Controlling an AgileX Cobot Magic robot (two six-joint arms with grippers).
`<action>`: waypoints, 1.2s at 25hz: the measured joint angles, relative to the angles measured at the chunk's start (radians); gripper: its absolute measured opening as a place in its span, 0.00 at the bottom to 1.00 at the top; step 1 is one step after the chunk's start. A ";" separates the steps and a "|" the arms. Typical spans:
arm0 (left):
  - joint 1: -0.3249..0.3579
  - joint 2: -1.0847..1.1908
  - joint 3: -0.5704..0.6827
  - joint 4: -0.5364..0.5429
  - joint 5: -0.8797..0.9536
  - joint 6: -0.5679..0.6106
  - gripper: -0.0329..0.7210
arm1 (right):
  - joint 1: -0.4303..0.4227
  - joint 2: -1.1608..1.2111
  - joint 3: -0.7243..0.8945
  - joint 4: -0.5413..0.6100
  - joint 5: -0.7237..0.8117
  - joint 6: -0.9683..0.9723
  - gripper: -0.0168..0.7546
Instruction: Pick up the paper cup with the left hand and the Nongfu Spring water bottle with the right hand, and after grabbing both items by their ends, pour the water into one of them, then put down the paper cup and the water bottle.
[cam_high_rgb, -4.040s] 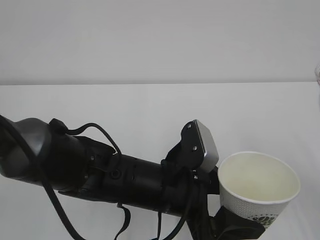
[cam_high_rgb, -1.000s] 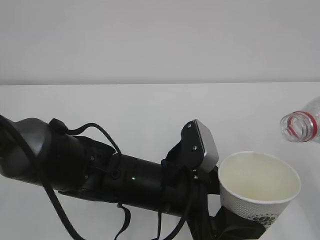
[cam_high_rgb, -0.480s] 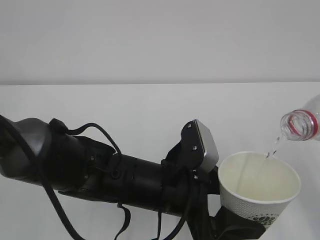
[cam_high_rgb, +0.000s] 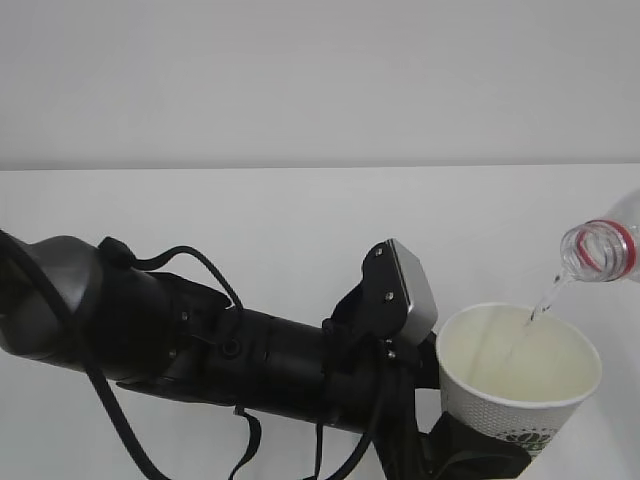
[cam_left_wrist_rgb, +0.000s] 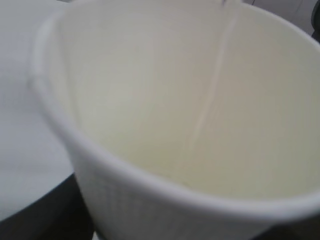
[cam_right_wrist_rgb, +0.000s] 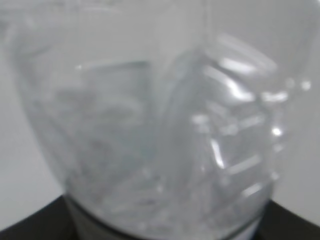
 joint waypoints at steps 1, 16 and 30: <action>0.000 0.000 0.000 0.000 0.000 0.000 0.77 | 0.000 0.000 0.000 0.000 0.000 0.000 0.55; 0.000 0.000 0.000 0.000 0.000 0.000 0.77 | 0.000 0.000 0.000 0.000 0.000 0.000 0.55; 0.000 0.000 0.000 0.000 0.000 0.000 0.77 | 0.000 0.000 0.000 0.000 0.000 0.000 0.55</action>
